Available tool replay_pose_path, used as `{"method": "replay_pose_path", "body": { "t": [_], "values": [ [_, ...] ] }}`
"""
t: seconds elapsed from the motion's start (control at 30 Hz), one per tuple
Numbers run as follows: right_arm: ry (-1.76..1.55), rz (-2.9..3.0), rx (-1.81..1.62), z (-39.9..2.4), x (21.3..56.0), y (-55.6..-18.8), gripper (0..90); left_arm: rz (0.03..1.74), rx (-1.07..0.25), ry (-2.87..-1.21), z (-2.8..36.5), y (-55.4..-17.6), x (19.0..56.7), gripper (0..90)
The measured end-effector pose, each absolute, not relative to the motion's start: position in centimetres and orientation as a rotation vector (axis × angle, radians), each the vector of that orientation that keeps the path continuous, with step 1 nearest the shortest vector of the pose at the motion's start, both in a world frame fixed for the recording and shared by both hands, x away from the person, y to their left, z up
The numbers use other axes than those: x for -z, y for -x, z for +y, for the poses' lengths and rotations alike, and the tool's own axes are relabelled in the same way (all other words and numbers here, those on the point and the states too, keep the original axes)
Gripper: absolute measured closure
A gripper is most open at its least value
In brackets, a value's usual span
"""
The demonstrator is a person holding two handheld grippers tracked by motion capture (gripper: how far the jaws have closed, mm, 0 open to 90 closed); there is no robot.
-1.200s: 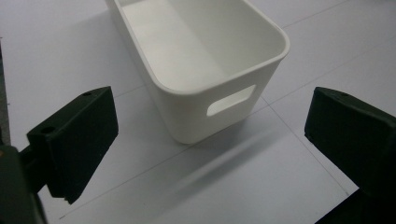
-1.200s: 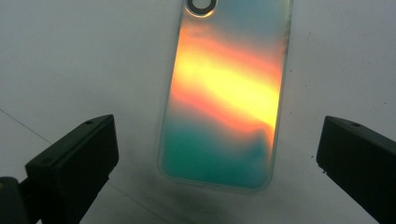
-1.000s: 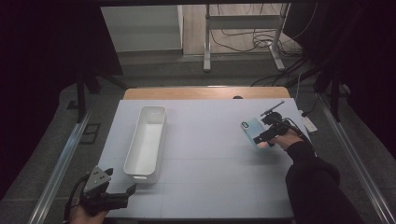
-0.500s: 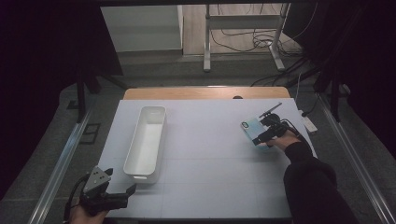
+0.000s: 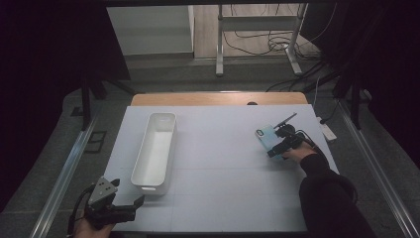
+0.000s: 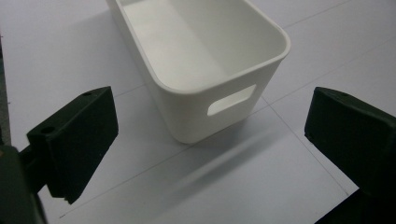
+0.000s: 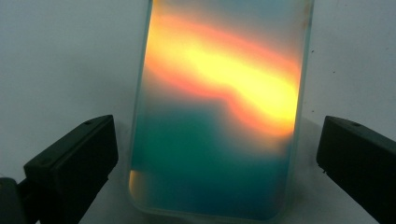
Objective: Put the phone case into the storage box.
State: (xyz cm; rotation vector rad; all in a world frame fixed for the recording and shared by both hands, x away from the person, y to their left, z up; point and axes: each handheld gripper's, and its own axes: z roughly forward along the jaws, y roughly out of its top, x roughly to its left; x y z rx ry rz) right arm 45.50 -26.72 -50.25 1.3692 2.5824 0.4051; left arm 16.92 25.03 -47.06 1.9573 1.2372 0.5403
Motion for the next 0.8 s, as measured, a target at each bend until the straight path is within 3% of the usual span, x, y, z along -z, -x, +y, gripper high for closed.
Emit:
{"method": "replay_pose_path", "body": {
  "t": [0.37, 0.53, 0.8],
  "values": [
    [-1.361, 2.585, -0.383, -26.68, 50.63, -45.51, 0.0, 1.237, -0.542, -1.958, 25.02, -16.90, 47.06, 3.4],
    [-1.339, 2.600, -0.398, -26.44, 50.08, -45.22, 14.1, 1.237, -0.541, -1.959, 25.00, -16.90, 47.06, 3.4],
    [-1.369, 2.589, -0.389, -26.27, 49.98, -45.14, 16.9, 1.238, -0.540, -1.958, 25.01, -16.88, 47.06, 3.4]
  ]
}}
